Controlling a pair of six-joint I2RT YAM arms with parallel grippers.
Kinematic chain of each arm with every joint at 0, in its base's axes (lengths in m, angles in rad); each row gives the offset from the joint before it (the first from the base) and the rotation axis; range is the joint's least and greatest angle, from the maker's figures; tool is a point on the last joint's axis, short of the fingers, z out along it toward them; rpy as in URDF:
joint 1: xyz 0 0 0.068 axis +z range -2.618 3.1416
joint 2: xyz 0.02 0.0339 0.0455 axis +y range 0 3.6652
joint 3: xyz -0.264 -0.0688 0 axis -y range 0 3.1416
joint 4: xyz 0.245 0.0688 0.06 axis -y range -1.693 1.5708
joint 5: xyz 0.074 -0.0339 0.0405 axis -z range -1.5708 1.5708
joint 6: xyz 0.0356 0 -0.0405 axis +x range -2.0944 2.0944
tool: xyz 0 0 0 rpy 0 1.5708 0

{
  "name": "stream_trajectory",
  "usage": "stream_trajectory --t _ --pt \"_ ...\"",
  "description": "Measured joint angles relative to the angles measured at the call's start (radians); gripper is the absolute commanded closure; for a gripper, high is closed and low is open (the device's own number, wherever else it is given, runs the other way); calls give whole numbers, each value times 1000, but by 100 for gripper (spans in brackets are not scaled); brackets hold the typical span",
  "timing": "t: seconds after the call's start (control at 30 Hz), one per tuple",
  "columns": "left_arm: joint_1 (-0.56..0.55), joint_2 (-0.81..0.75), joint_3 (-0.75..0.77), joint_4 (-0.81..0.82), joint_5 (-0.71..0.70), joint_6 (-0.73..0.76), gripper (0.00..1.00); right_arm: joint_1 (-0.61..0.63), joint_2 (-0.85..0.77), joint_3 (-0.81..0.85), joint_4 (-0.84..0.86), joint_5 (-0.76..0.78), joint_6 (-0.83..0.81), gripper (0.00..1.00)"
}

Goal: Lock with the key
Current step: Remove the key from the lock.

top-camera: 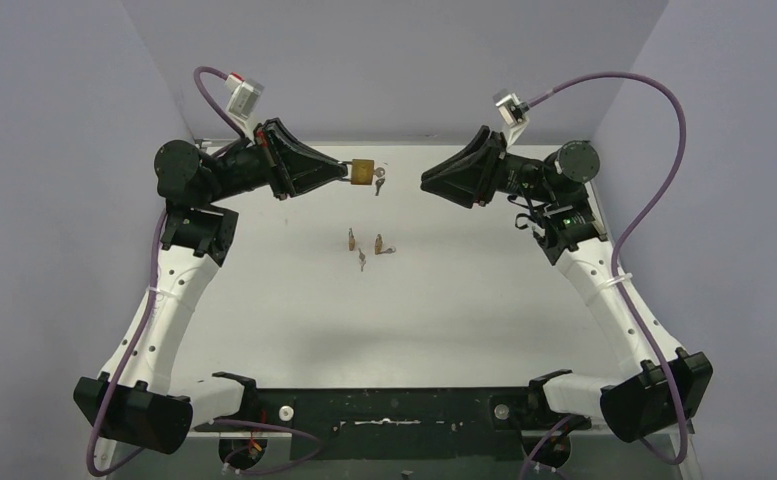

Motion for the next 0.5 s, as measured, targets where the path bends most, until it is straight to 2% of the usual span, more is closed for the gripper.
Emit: stream_trajectory --t 0.03,0.07,0.2,0.5 --pt "0 0 0 0 0 0 100 -2 -1 0 -2 1 6 37" --pt "0 0 0 0 0 0 100 -3 -2 0 -3 3 4 34" --pt "1 0 0 0 1 -1 100 10 -2 10 -30 8 -27 38" --pt "2 -6 -2 0 1 -2 100 114 24 101 -111 26 -121 35"
